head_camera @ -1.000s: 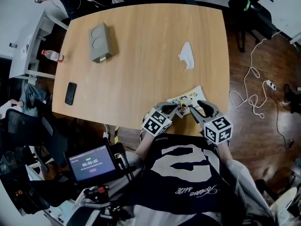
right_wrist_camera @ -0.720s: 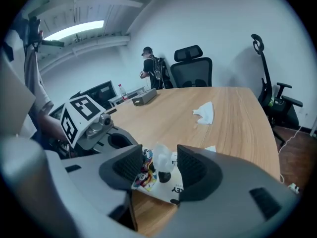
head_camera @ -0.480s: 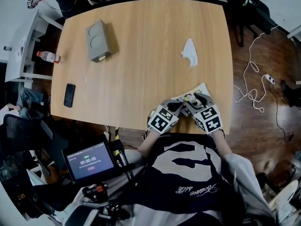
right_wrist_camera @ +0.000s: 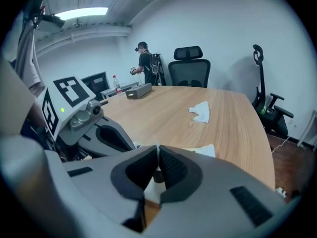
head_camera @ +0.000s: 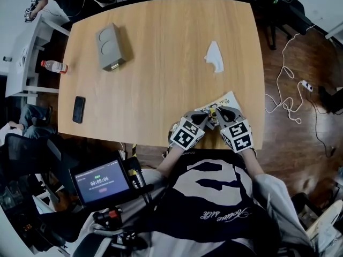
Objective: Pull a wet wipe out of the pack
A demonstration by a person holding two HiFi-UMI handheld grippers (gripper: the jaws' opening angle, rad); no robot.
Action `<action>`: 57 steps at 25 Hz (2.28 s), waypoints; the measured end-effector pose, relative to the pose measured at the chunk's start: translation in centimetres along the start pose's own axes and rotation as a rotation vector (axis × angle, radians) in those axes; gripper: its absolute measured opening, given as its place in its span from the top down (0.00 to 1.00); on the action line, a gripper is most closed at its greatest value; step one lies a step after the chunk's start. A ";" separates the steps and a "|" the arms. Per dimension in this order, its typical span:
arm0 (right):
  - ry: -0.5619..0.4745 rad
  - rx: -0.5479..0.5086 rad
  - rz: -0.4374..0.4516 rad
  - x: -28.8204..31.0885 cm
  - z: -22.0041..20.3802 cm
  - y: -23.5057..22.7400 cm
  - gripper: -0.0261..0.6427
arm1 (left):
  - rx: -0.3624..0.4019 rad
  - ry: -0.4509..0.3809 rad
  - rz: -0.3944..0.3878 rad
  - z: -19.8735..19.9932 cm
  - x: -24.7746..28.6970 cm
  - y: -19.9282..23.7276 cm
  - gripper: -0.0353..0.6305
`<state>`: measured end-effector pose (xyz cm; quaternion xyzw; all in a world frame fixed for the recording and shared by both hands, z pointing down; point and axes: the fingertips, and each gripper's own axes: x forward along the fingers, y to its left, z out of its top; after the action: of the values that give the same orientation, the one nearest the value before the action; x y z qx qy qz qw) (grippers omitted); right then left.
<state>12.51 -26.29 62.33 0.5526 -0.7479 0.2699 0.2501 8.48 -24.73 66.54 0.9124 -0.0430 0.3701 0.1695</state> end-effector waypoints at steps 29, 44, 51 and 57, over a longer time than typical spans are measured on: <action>-0.426 0.355 -0.042 -15.9 3.5 1.3 0.96 | -0.209 -0.293 0.016 3.2 -6.1 -2.9 0.94; -0.462 0.370 0.008 -27.2 -6.8 8.0 0.96 | -0.323 -0.442 -0.014 -0.4 -10.9 -20.5 0.94; -0.469 0.442 0.034 -29.3 -11.2 11.0 0.96 | -0.290 -0.375 0.022 -4.3 -12.7 -24.9 0.94; -0.486 0.456 0.010 -30.2 -12.3 13.4 0.96 | -0.266 -0.375 0.010 -5.2 -14.6 -25.9 0.94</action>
<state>8.56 6.21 49.35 0.6388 -0.7086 0.2920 -0.0672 -0.24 0.63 52.73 0.9346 -0.1265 0.1858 0.2757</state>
